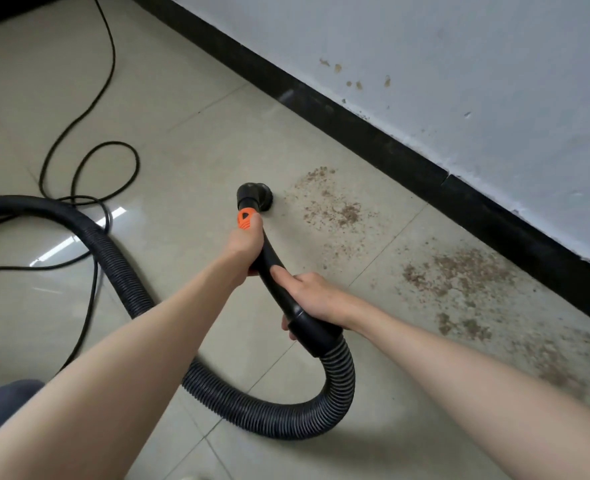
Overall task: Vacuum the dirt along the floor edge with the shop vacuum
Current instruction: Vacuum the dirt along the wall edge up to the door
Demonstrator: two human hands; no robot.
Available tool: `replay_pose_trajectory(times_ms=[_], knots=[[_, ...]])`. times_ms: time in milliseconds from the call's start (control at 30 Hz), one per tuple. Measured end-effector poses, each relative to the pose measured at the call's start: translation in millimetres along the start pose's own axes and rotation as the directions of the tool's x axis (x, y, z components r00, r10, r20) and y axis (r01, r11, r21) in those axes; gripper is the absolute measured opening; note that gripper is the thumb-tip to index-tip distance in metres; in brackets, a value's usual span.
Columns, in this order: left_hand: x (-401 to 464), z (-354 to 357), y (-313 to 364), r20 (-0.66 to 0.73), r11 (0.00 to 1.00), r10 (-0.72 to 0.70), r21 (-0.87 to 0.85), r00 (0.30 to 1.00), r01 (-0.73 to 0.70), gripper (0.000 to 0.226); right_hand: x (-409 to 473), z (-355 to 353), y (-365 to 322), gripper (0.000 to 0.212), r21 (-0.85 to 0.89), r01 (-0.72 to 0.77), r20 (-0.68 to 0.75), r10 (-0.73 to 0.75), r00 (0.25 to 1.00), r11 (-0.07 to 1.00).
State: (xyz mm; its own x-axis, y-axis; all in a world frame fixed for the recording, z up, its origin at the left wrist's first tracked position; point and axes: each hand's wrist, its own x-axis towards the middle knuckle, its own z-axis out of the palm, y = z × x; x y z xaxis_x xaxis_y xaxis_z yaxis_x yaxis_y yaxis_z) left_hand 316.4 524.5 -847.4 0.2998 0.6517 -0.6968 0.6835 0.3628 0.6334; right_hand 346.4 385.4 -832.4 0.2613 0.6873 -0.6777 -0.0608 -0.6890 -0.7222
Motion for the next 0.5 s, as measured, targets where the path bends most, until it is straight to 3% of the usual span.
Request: replay_pose_trajectory(times_ms=[100,333,500], knots=[[-3,8,4,0.025,0.999,0.038,-0.008,0.999,-0.038,0.041,-7,-5,2,0.054,0.027,0.01,-0.036,-0.009,0.999,1.0],[3,13,4,0.094,0.996,0.013,-0.085,0.995,-0.005,0.047,-7,-13,-1,0.057,-0.133,0.012,-0.15,-0.033,0.988,0.991],[6,24,11,0.111,0.993,0.013,-0.117,0.994,0.0,0.048,-5,-23,-3,0.058,-0.138,-0.012,-0.185,-0.014,0.983,0.99]])
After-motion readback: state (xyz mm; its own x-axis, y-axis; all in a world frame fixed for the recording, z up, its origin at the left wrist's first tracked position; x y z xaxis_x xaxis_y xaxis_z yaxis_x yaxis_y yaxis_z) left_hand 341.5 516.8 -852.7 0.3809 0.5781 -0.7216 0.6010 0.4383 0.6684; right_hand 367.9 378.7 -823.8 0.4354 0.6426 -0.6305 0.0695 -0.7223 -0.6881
